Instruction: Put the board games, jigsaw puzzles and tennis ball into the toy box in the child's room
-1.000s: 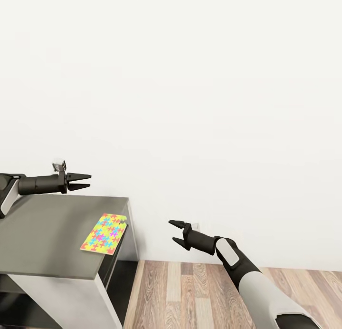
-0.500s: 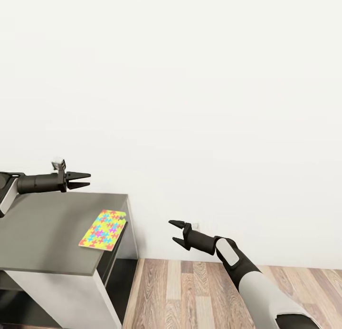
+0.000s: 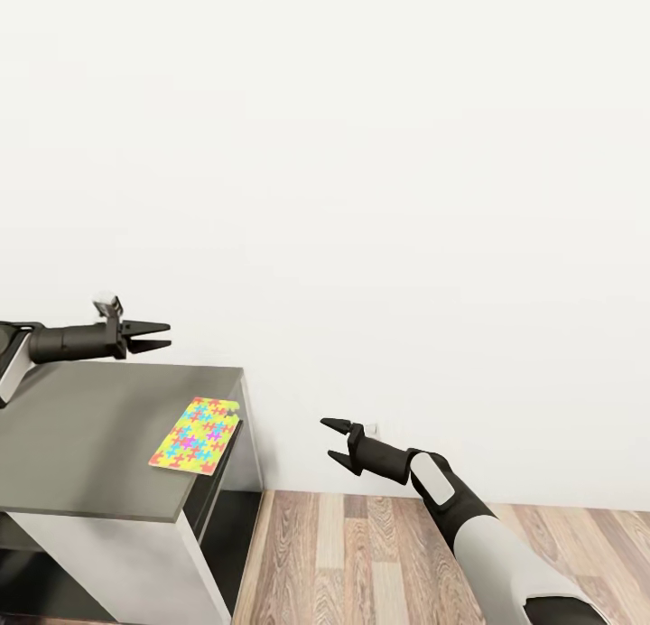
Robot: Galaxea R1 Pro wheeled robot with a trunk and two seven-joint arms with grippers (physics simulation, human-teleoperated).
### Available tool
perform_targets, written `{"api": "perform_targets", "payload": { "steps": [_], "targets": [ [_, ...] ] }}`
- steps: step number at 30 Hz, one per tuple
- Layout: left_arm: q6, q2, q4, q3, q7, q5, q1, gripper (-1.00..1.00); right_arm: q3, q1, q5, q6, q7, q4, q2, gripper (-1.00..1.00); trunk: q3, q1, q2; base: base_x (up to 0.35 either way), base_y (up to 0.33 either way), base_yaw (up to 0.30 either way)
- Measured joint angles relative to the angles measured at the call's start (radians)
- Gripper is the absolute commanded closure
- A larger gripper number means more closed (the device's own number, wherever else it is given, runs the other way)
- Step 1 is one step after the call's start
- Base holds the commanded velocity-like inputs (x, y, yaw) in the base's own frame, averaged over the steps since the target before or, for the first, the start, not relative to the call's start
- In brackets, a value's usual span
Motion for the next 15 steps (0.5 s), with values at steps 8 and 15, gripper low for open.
{"api": "perform_targets", "payload": {
  "steps": [8,15],
  "targets": [
    [0.000,0.000,-0.001,-0.001,-0.028,-0.008,-0.001,-1.00,0.000,0.000,0.000,0.000,0.000,0.000,0.000,-1.00,0.000,0.000,0.000,0.000,0.050,0.000],
    [0.000,0.001,-0.001,-0.001,-0.030,-0.009,-0.001,-1.00,0.000,0.000,0.000,0.000,0.000,-0.001,0.000,-1.00,0.000,0.000,0.000,0.000,0.090,0.032]
  ]
}}
